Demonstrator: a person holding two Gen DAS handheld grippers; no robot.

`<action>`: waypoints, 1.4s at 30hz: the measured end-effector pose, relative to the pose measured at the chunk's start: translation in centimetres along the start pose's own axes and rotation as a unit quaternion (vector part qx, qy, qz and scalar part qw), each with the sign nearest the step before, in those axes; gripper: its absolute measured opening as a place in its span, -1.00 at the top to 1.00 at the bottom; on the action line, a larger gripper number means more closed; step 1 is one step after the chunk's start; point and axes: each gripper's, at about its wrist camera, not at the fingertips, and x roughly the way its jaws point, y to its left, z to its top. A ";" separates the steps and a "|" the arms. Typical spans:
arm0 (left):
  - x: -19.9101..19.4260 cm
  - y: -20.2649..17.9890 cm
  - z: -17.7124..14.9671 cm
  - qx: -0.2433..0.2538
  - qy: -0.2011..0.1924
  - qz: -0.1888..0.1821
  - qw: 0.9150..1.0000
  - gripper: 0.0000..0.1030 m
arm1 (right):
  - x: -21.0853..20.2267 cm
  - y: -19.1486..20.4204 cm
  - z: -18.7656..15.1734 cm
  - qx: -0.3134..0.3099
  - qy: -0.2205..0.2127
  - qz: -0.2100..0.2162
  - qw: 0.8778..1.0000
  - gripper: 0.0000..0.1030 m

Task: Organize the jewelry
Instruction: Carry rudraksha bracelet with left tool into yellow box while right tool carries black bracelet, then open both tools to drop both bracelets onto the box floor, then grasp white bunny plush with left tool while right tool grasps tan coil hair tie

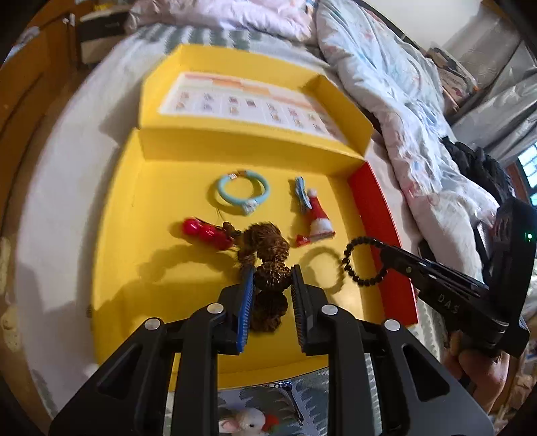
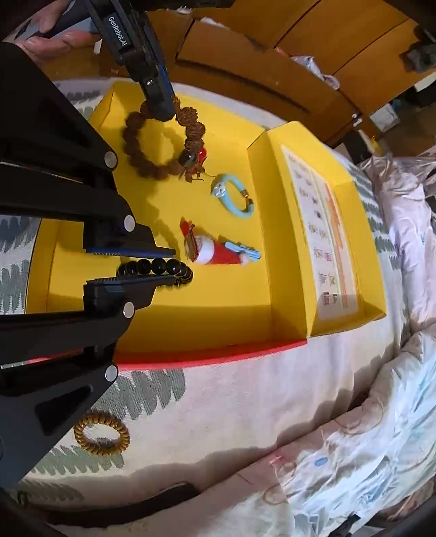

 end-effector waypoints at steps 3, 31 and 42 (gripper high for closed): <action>0.7 0.9 -0.2 -0.008 0.006 0.008 1.000 0.57 | 1.3 1.2 -0.2 -0.011 0.009 -0.006 1.000 0.79; -7.0 0.3 -7.1 0.048 -0.105 0.143 0.983 -0.43 | -8.9 -6.9 -6.2 0.024 -0.101 -0.030 0.994 -0.32; -4.5 -0.8 -14.7 0.072 -0.047 0.152 0.985 -0.51 | -8.6 -12.4 -13.7 0.055 -0.018 -0.053 0.997 -0.32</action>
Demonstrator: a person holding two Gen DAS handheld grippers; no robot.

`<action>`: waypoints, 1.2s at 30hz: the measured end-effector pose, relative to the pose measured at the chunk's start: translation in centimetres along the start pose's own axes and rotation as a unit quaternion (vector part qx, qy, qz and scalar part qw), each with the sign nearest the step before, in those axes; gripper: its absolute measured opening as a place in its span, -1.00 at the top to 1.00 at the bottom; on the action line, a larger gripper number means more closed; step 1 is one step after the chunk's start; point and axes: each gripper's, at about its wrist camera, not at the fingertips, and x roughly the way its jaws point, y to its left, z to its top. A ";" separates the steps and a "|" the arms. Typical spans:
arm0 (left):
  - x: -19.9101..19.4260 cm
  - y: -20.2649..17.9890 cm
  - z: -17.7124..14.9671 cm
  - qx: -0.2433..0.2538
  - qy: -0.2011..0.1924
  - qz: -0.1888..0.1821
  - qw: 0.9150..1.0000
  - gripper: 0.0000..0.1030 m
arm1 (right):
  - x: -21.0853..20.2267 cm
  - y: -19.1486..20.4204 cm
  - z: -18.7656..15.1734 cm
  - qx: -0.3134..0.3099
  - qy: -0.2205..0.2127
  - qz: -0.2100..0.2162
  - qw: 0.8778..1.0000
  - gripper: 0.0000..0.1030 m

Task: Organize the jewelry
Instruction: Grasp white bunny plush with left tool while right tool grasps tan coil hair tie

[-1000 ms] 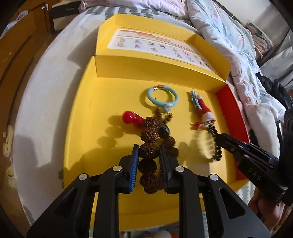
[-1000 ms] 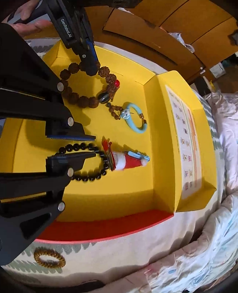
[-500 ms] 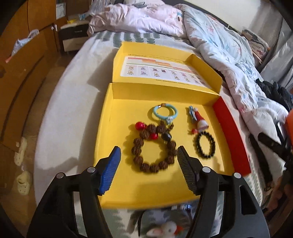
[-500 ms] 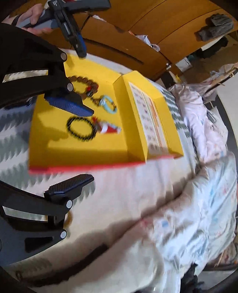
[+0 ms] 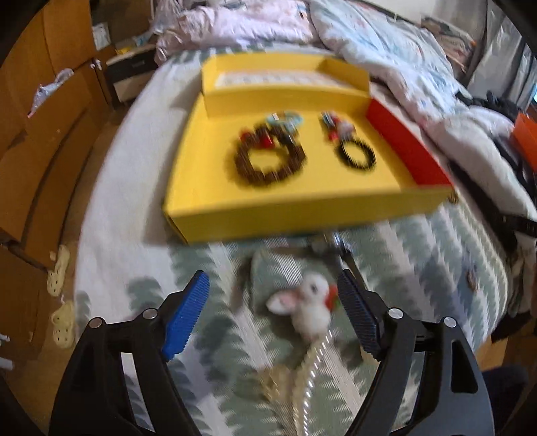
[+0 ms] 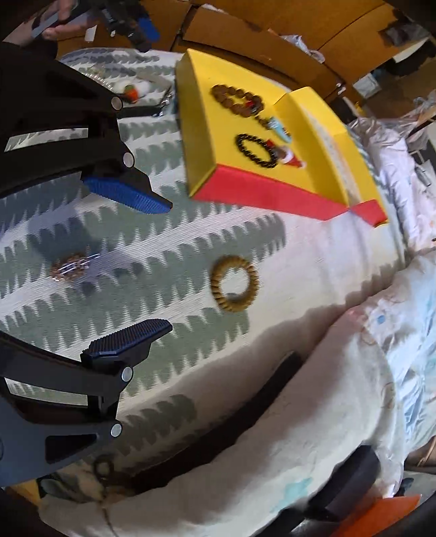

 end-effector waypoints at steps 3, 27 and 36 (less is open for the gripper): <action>1.4 -1.1 -0.9 0.004 0.032 -0.008 0.999 -0.51 | 0.1 1.2 0.2 -0.007 -0.003 0.011 1.000 -0.32; 8.9 -3.9 -1.1 0.005 0.130 0.021 0.991 -0.51 | 9.2 -1.7 5.9 0.016 0.030 -0.021 0.999 -0.45; 10.5 -4.7 0.1 0.011 0.125 0.033 0.991 -0.51 | 10.9 -1.8 6.2 0.016 0.035 -0.040 0.998 -0.44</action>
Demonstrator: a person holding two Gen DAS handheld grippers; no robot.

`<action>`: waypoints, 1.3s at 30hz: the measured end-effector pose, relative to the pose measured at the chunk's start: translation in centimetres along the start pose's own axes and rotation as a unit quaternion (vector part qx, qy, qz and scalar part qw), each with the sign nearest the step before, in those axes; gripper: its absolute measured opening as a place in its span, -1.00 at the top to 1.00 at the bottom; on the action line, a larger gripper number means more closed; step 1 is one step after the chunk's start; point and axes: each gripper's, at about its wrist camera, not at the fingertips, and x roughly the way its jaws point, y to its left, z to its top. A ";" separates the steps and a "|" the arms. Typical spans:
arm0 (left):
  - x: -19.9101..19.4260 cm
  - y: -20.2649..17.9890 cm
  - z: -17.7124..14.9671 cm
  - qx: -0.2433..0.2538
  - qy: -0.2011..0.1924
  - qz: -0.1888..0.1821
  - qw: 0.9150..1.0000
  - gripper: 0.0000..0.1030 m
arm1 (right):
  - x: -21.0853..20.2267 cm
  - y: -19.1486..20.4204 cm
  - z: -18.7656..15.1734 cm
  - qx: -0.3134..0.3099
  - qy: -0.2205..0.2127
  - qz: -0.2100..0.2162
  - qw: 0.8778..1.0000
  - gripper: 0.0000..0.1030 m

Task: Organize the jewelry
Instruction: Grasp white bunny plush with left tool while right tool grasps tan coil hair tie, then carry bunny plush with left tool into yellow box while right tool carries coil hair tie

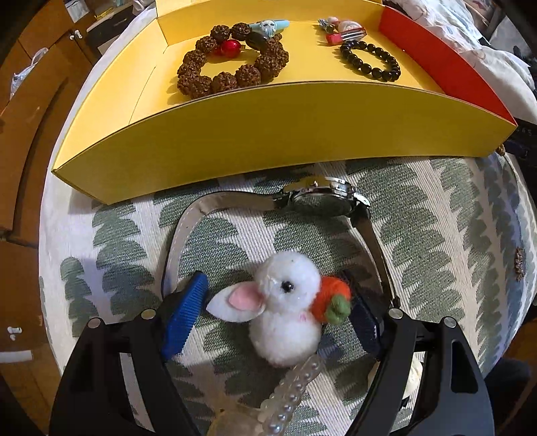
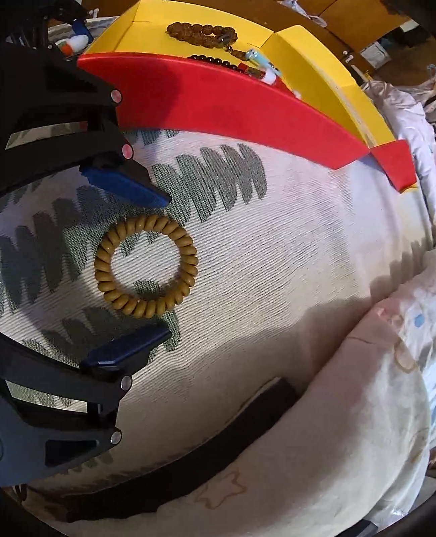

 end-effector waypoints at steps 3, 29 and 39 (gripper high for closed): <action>-0.1 0.1 0.2 0.003 -0.003 0.001 1.000 -0.44 | -0.2 -0.5 0.0 0.010 0.004 0.003 1.000 -0.28; -6.3 3.6 -0.5 -0.039 -0.051 -0.100 0.993 0.18 | -7.9 0.0 -2.2 0.031 -0.042 0.062 0.997 0.38; -8.9 5.1 -1.5 -0.067 -0.099 -0.119 0.986 0.18 | -13.7 4.4 -2.7 -0.005 -0.104 0.105 0.989 0.38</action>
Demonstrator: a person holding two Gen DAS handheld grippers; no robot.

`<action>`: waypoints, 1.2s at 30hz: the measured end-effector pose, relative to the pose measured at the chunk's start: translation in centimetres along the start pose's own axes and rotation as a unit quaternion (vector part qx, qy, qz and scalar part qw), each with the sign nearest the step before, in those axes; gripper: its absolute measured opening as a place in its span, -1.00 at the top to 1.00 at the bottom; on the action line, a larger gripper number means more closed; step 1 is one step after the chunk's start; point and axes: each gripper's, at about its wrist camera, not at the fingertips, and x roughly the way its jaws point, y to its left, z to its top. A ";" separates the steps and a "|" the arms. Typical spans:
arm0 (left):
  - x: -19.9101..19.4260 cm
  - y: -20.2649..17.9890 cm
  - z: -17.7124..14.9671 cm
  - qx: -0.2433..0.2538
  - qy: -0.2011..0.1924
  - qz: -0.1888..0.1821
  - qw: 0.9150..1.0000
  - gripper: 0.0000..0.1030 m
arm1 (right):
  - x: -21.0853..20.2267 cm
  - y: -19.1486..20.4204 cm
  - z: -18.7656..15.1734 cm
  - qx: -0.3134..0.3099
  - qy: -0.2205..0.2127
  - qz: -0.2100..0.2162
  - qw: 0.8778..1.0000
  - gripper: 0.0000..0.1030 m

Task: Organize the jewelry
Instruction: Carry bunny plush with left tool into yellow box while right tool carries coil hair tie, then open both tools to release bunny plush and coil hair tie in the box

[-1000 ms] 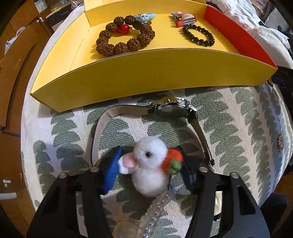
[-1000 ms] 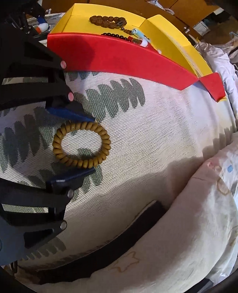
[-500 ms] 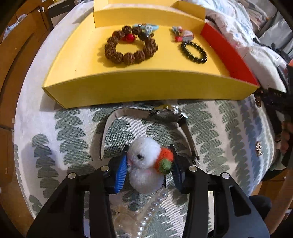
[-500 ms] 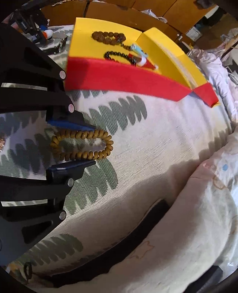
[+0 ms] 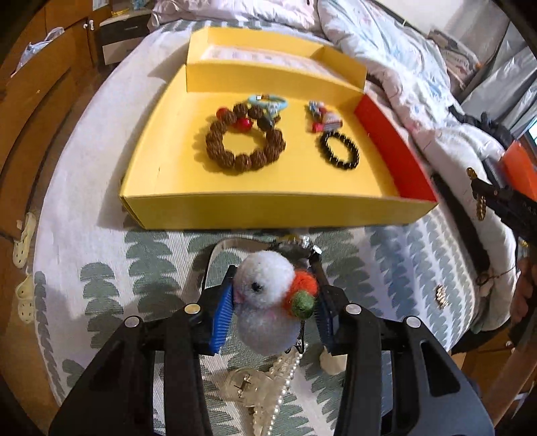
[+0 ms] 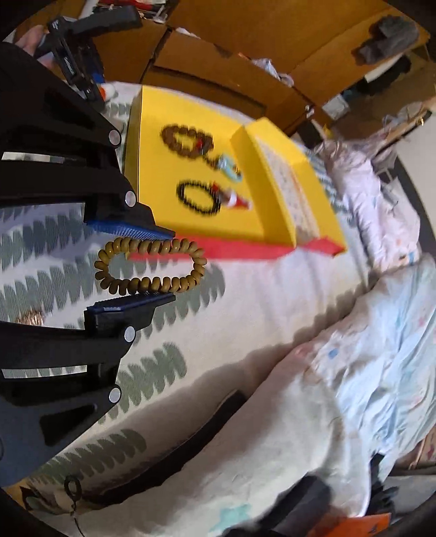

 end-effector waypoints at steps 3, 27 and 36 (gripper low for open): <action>-0.7 0.0 0.5 -0.003 -0.016 0.000 1.000 0.18 | -0.2 2.0 0.1 -0.013 -0.004 0.022 1.000 0.38; 6.0 1.9 11.3 -0.028 0.027 0.011 0.999 0.17 | 14.2 12.2 2.5 -0.069 0.094 0.041 0.992 0.38; 7.5 1.9 11.8 -0.014 0.017 0.023 0.999 0.06 | 16.4 11.7 2.3 -0.080 0.098 0.022 0.992 0.23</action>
